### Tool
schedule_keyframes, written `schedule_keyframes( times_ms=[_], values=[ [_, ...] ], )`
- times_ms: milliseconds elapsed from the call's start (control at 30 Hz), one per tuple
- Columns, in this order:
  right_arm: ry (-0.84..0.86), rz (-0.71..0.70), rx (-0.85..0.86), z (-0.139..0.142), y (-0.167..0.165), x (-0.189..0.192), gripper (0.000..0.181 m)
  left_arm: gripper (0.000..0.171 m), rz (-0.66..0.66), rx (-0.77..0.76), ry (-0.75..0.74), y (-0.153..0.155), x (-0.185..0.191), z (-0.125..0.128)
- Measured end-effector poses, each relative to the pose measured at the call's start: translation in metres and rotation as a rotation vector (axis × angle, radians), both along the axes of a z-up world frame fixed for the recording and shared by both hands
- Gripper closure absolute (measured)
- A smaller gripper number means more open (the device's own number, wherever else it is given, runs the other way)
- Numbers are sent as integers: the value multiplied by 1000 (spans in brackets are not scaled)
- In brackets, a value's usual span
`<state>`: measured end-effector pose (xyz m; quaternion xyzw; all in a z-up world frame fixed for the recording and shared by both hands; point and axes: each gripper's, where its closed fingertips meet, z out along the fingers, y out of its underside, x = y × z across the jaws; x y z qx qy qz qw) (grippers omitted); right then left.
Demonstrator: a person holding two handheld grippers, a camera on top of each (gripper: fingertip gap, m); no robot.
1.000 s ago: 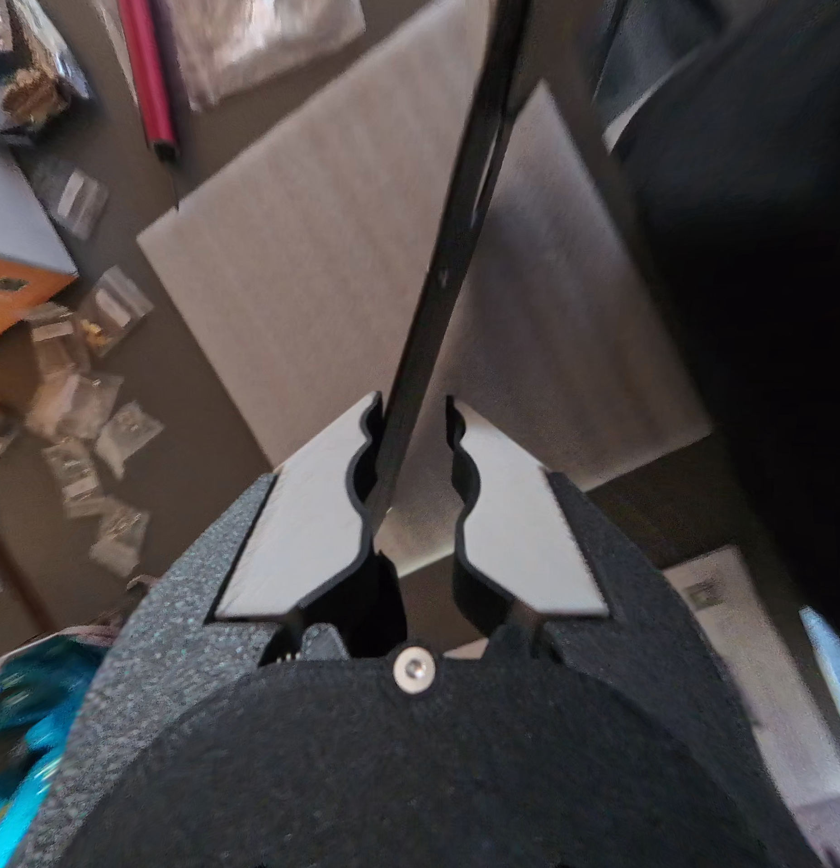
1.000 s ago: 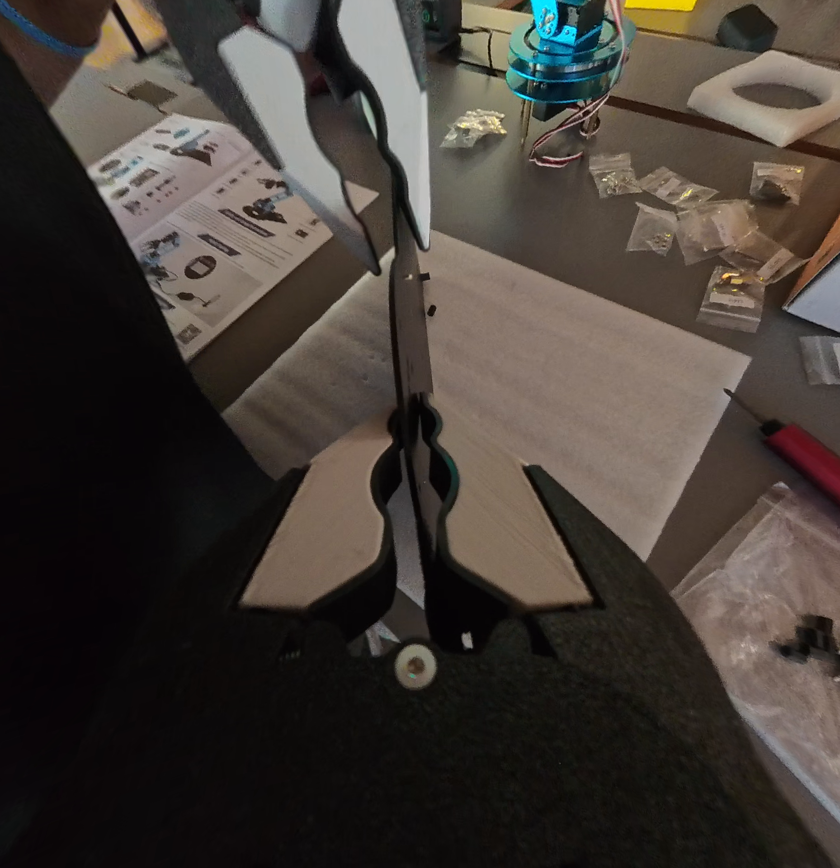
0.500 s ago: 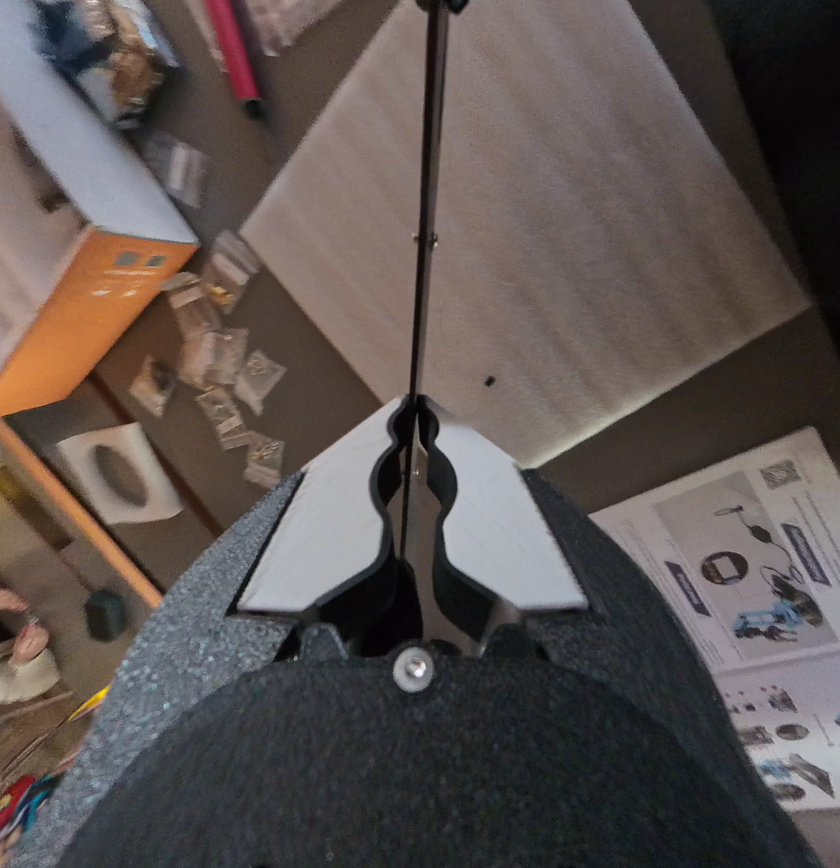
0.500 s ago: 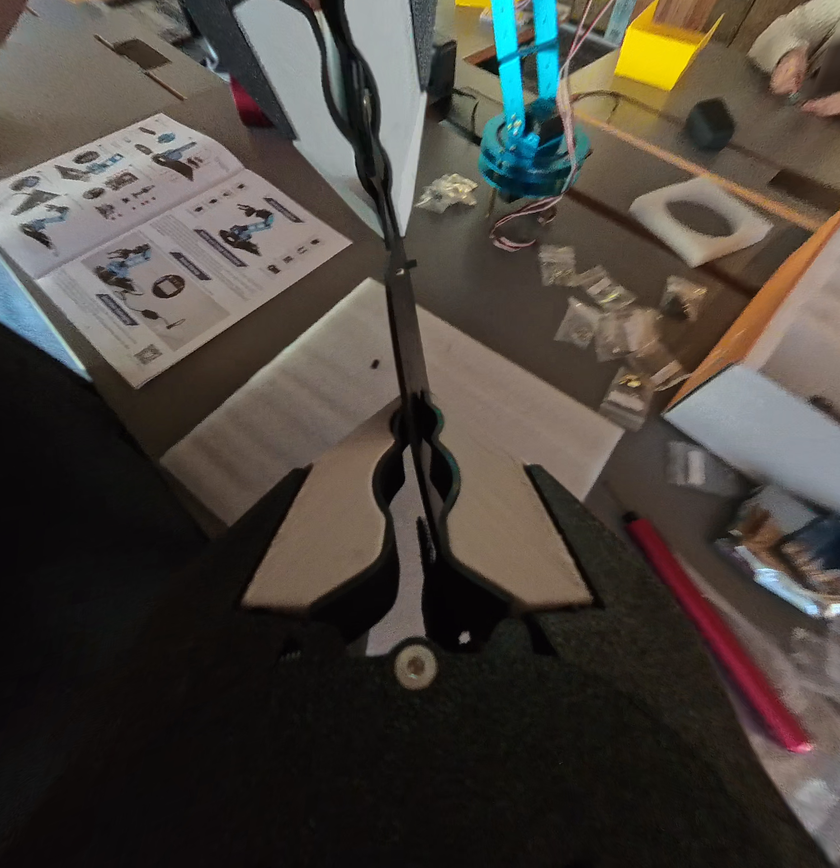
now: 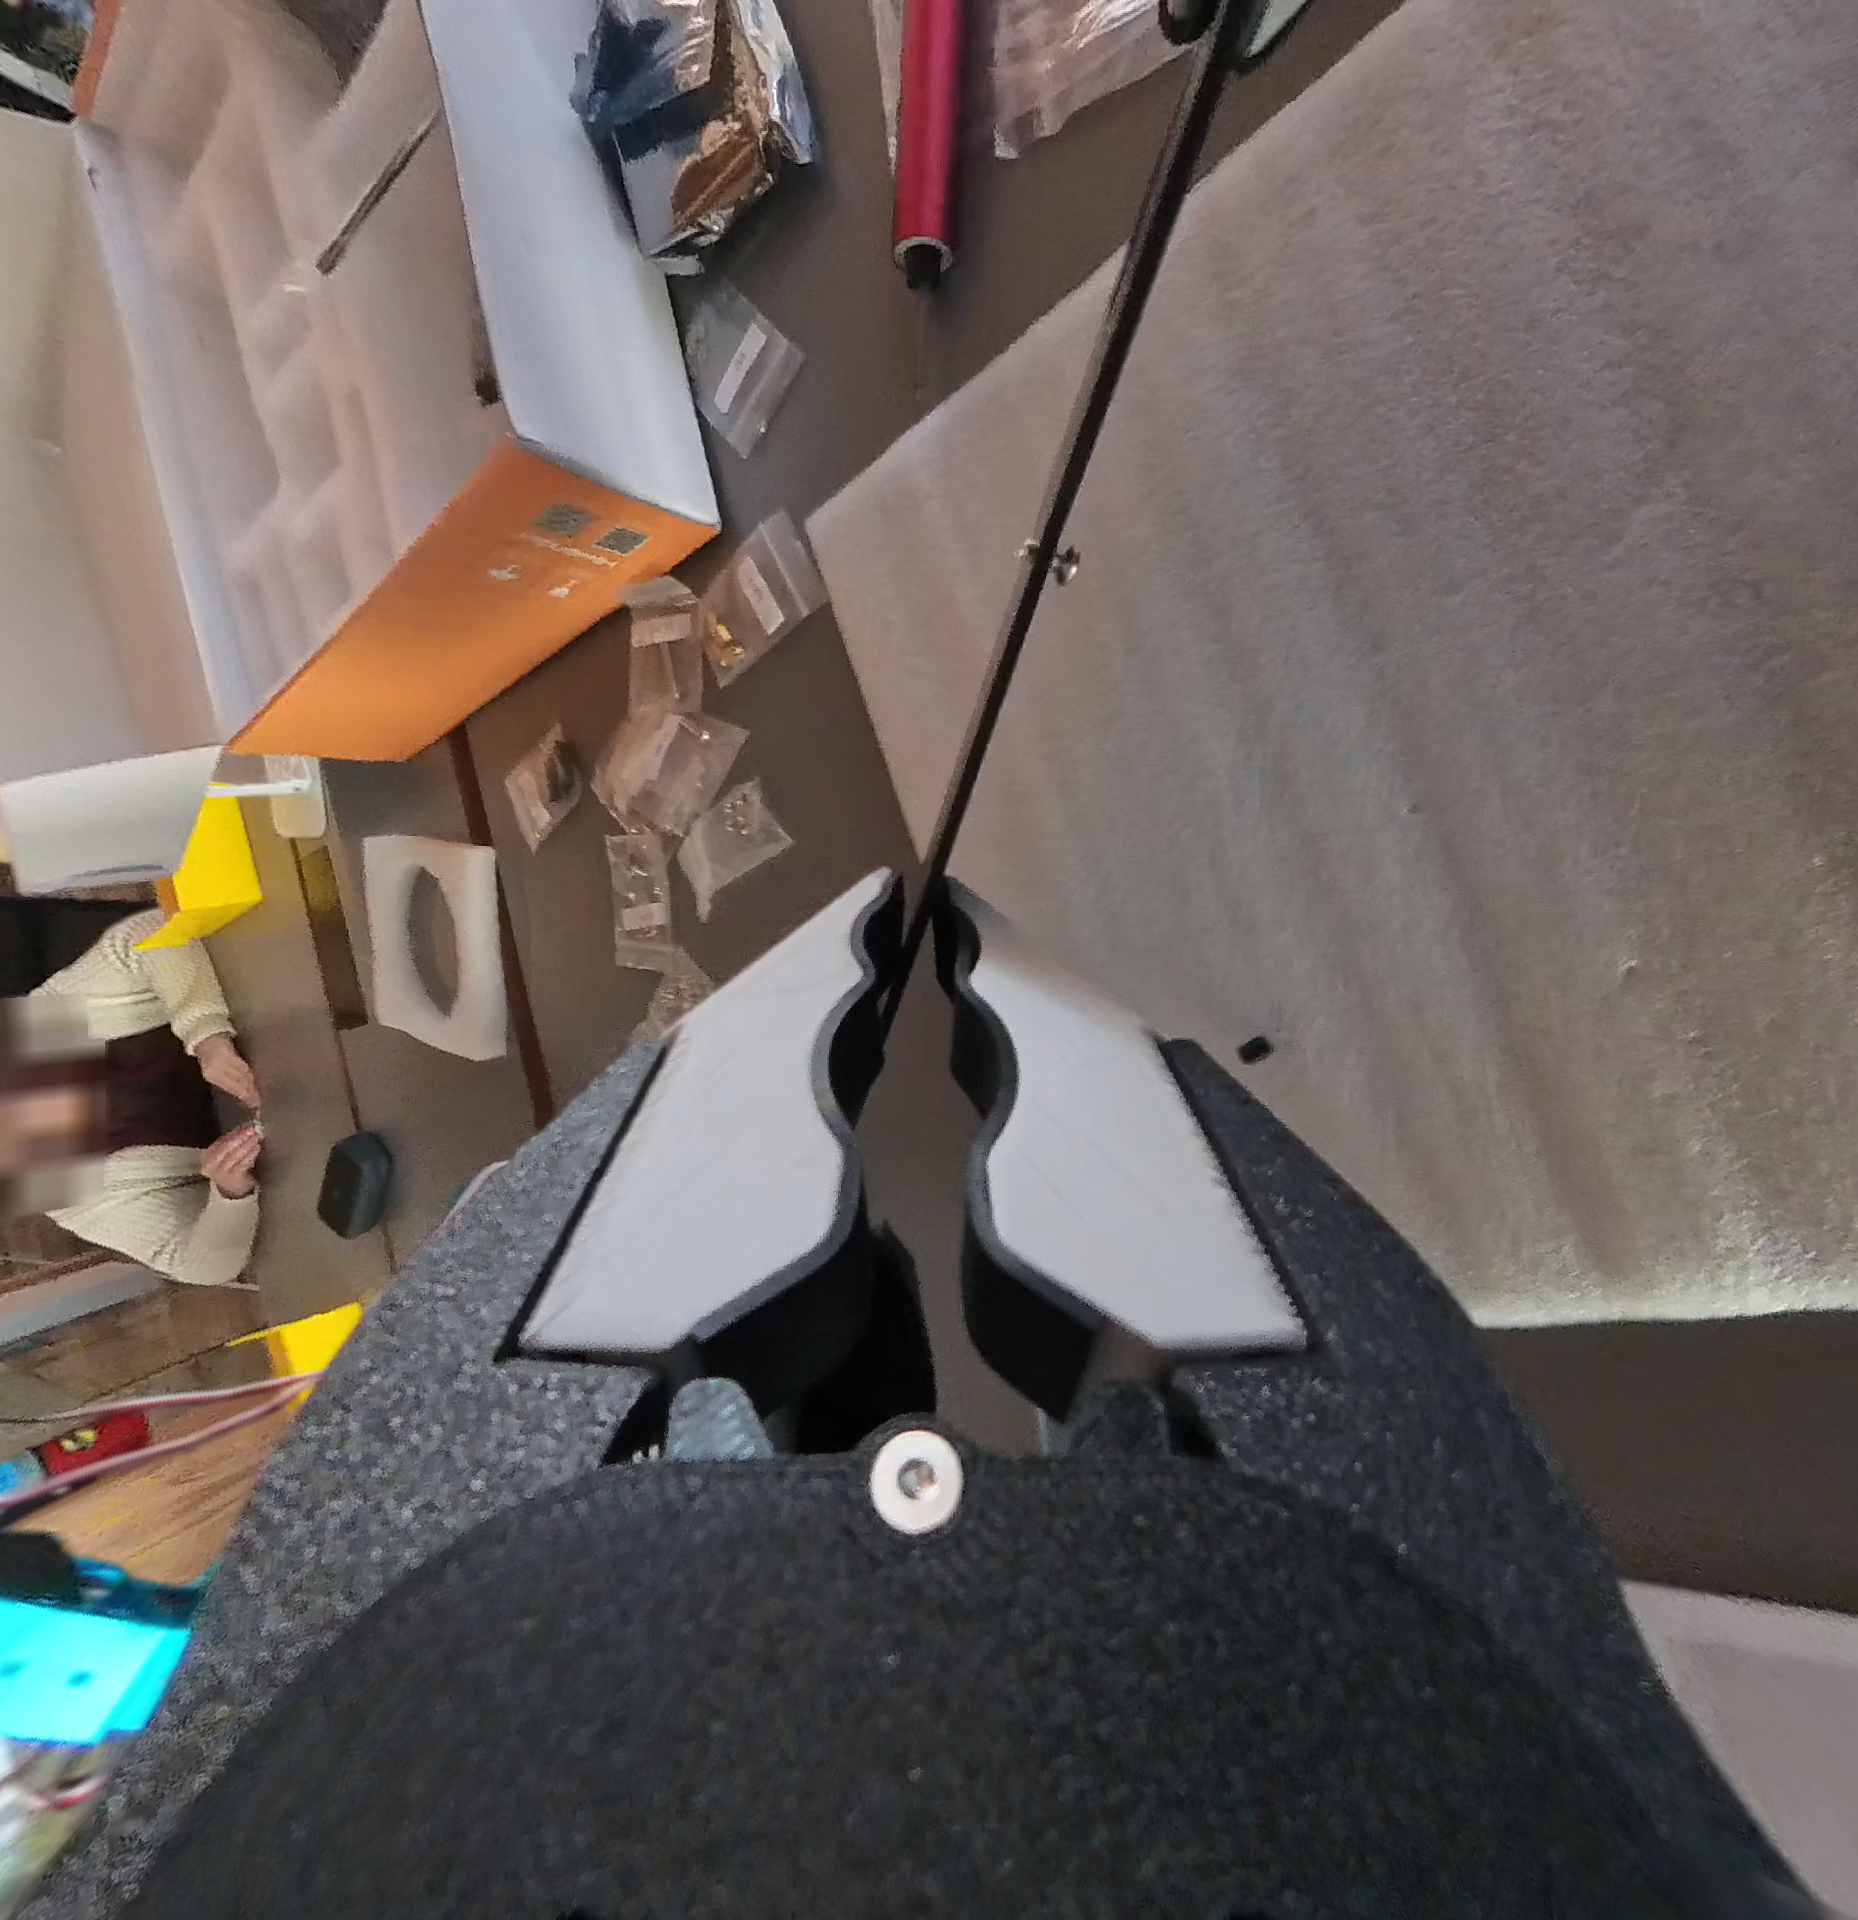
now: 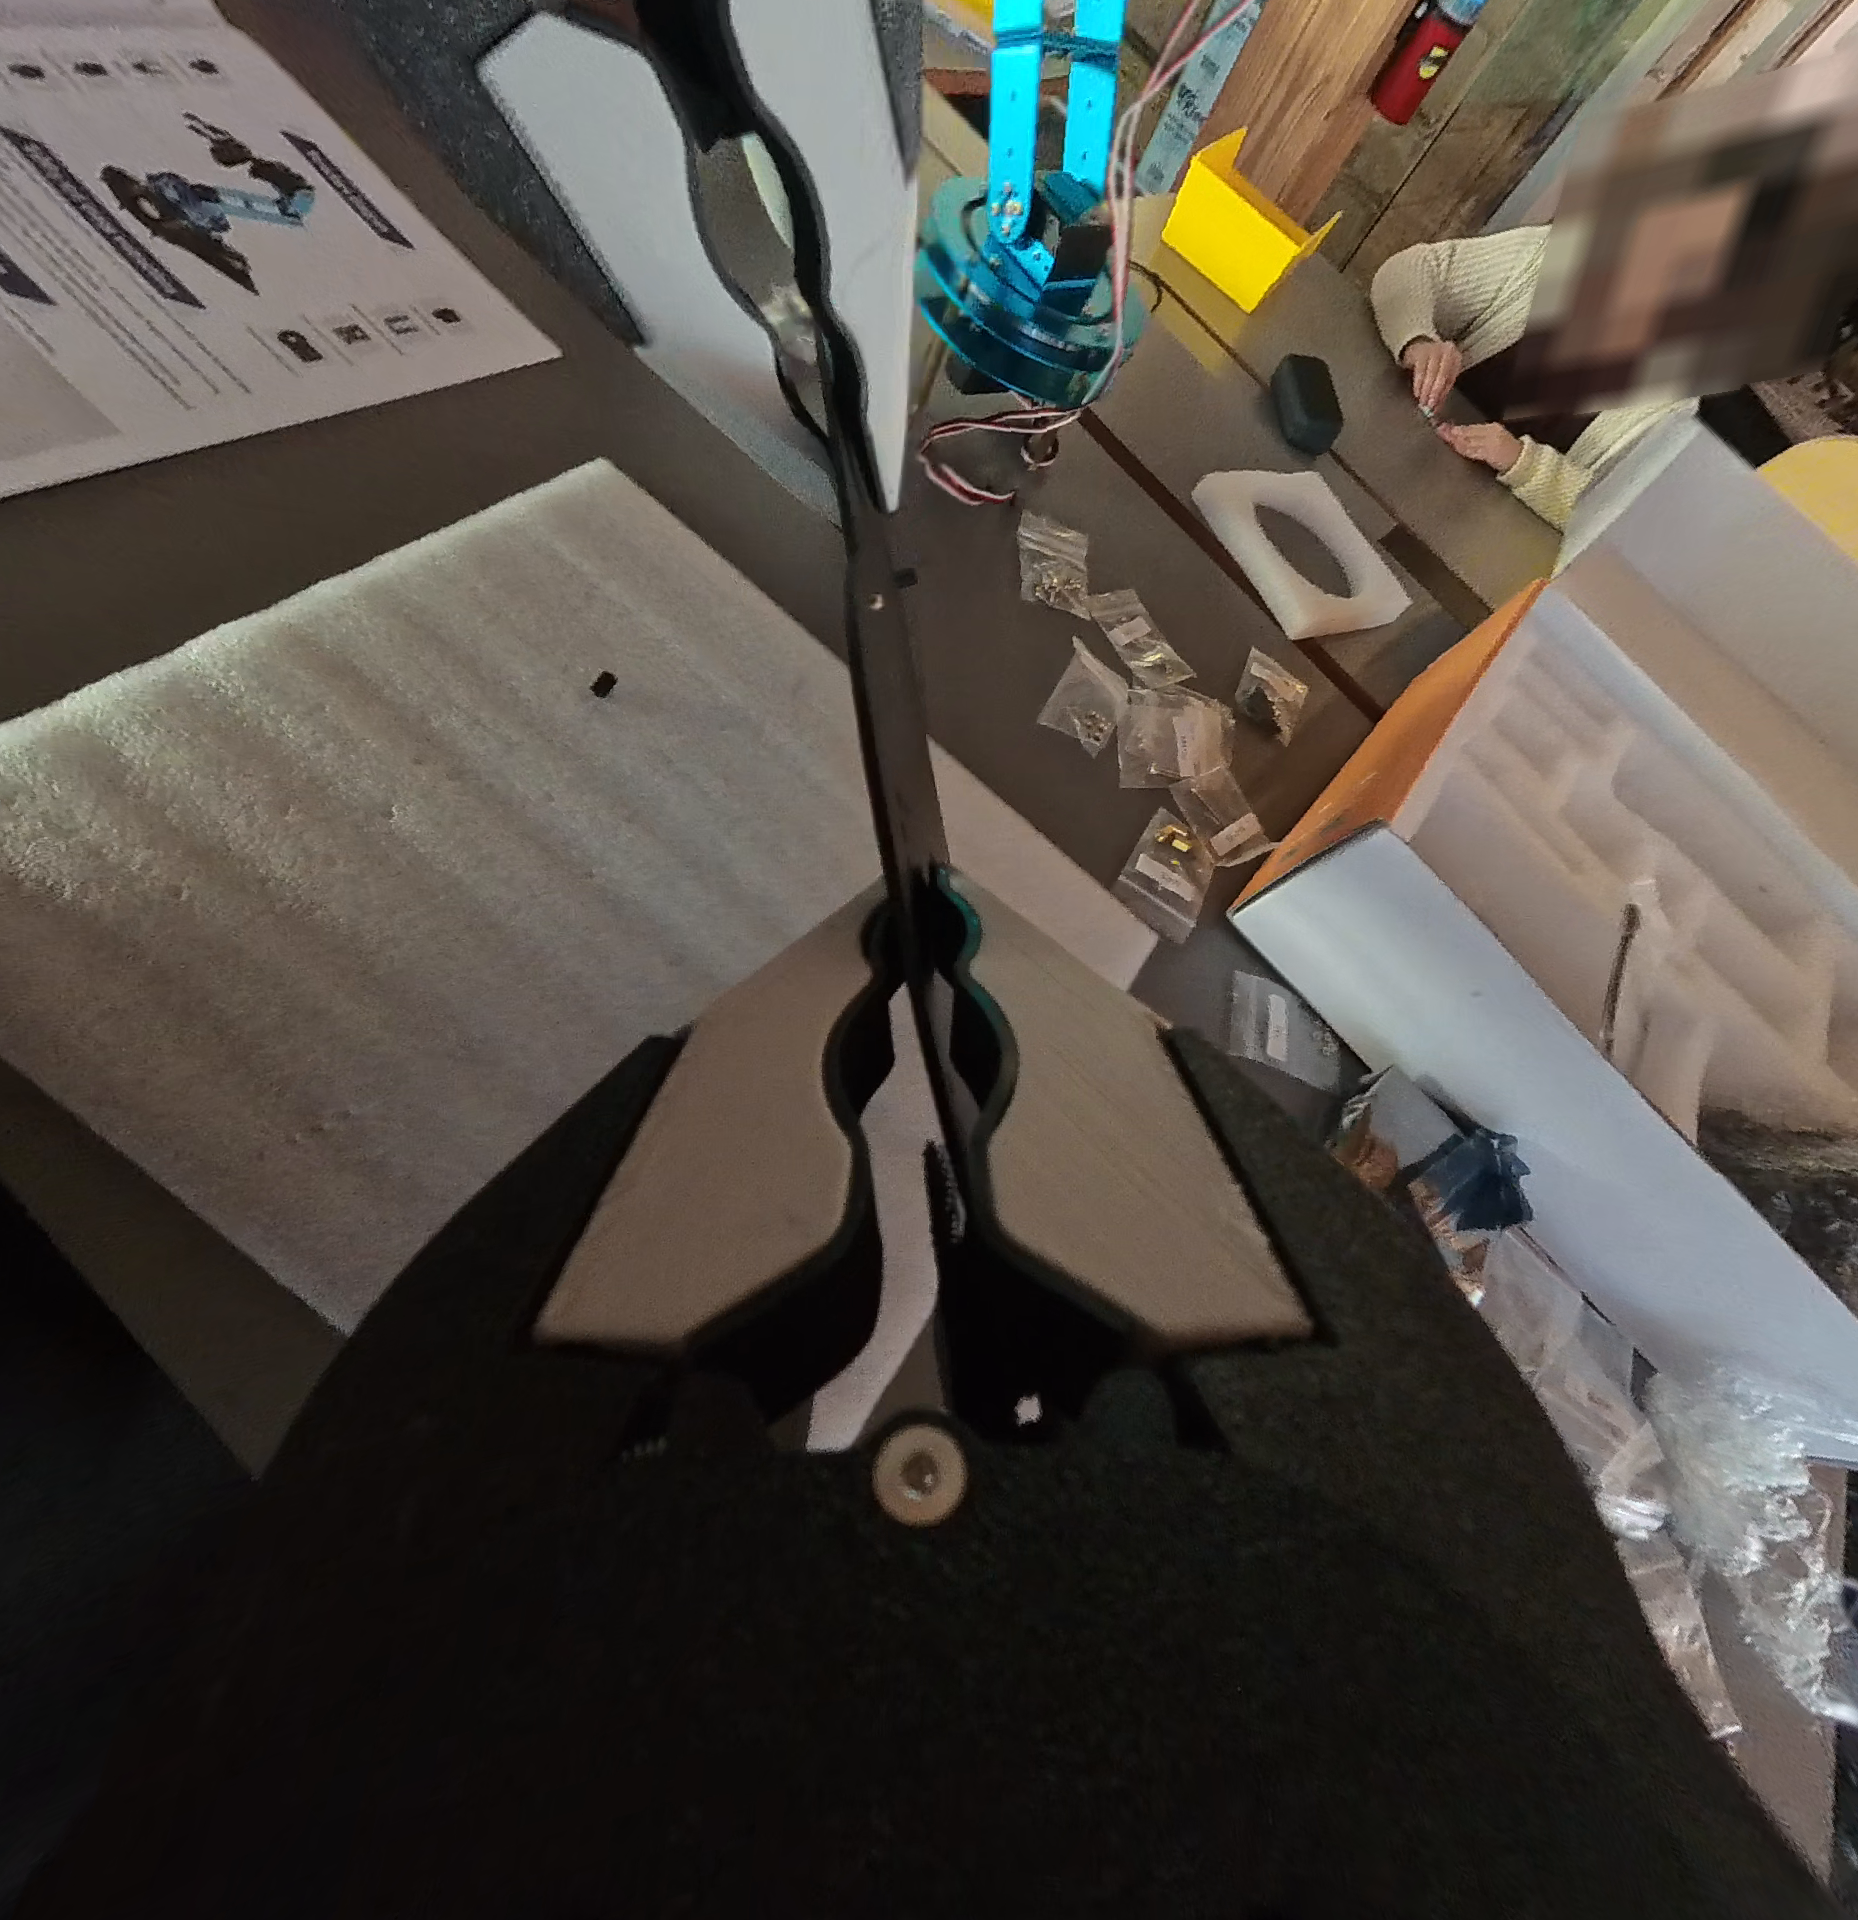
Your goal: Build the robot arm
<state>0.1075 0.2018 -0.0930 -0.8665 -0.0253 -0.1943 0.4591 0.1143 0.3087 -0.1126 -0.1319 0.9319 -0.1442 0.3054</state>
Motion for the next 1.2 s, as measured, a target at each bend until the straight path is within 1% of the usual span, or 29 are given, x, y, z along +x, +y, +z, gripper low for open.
schedule_keyframes(
  times_ms=[67,167,267,333,367,433,500,567,633,700,767,800,867,933,967,1033,1067,1133,1200],
  values=[
    [15,21,-8,-5,0,-8,179,167,24,-42,16,-1,-9,-9],
    [124,43,12,-11,3,-15,180,161,59,-54,19,2,-10,-17],
    [165,16,15,-14,3,-9,180,159,70,-26,-18,3,-5,-17],
    [216,-1,35,-14,1,-6,179,154,89,-18,-69,3,0,-14],
    [248,-9,49,-14,1,-5,179,149,110,-22,-101,3,3,-12],
    [272,-17,58,-17,1,-4,179,148,175,-73,-141,5,3,-7],
    [268,-25,38,-20,-2,-3,179,150,234,-210,-177,5,-5,7],
    [298,-30,53,-20,-3,-3,179,149,291,-408,-219,4,-18,23],
    [315,-33,65,-20,-3,-1,181,150,354,-629,-223,1,-31,29],
    [328,-36,67,-20,-3,0,181,150,423,-851,-162,-9,-38,22],
    [351,-43,72,-20,-3,3,181,152,473,-1035,-94,-23,-42,10],
    [364,-46,75,-20,-3,5,181,155,525,-1096,-90,-23,-42,3],
    [374,-43,83,-20,-3,7,181,157,684,-1166,-92,-7,-44,-20],
    [360,-33,83,-20,-3,9,181,157,845,-1154,-77,15,-55,-48],
    [362,-29,86,-20,-3,9,181,157,882,-1112,-58,22,-62,-63],
    [391,-27,98,-19,-3,10,181,156,921,-958,-19,33,-74,-89],
    [404,-26,104,-19,-3,12,181,156,912,-898,-10,35,-75,-96],
    [419,-17,109,-19,-4,14,181,156,881,-834,-1,33,-72,-100],
    [414,-8,104,-19,-4,16,181,156,880,-763,11,36,-68,-104]
  ],
)
